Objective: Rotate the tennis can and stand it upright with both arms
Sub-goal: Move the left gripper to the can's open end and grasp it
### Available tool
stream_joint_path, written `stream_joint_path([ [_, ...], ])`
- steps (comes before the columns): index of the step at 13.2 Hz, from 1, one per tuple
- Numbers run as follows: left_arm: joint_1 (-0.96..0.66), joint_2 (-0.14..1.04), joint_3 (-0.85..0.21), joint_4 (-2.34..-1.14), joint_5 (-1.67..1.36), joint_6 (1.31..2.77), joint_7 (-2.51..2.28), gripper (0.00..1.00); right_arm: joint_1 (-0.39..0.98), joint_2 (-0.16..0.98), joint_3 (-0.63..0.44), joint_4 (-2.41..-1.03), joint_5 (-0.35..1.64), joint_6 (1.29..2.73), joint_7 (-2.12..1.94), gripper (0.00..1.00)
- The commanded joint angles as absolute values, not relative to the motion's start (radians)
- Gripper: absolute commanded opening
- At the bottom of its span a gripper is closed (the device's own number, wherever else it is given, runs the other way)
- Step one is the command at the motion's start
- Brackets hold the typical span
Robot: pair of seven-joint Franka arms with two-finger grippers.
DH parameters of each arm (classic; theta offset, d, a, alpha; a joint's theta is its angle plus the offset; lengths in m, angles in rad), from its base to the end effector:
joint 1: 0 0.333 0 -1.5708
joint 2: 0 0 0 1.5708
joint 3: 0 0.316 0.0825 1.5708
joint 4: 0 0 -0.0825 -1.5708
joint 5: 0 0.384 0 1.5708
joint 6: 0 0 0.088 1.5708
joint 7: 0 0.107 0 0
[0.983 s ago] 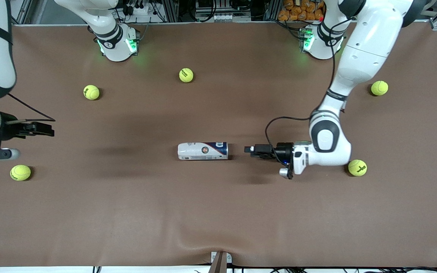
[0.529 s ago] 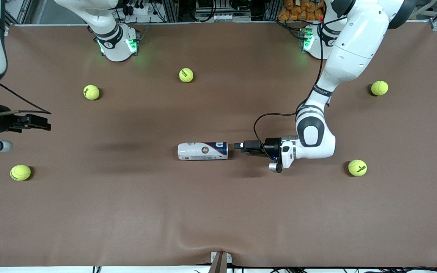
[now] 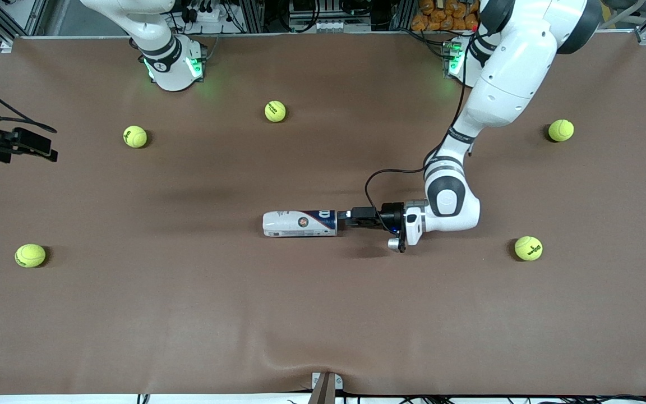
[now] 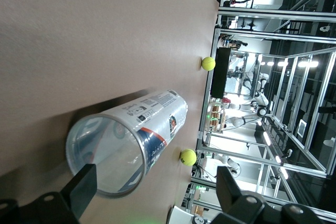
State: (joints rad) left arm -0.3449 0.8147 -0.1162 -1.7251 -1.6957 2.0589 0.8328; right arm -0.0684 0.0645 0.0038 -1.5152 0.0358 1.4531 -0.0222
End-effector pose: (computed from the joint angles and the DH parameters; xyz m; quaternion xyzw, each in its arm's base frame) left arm 0.5636 -0.3324 0.1257 0.7892 0.0334 -0.0548 0.6107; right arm 0.5603 -0.0321 0.6049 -0.9976 0.0202 0.0624 0.0207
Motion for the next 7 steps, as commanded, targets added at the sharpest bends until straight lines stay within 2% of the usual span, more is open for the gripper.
stream_joint_path([
  [1, -0.379, 0.833, -0.114, -1.704, -1.755, 2.069, 0.853, 1.00, -0.068, 0.008, 0.011, -1.542, 0.055, 1.433, 0.040, 1.00],
  [6, -0.396, 0.859, -0.114, -1.671, -1.769, 2.069, 0.856, 1.00, -0.060, -0.038, 0.003, -1.532, 0.043, 1.402, 0.020, 1.00],
  [7, -0.396, 0.861, -0.114, -1.671, -1.772, 2.069, 0.856, 0.88, -0.067, -0.040, 0.005, -1.526, 0.041, 1.408, -0.015, 1.00],
])
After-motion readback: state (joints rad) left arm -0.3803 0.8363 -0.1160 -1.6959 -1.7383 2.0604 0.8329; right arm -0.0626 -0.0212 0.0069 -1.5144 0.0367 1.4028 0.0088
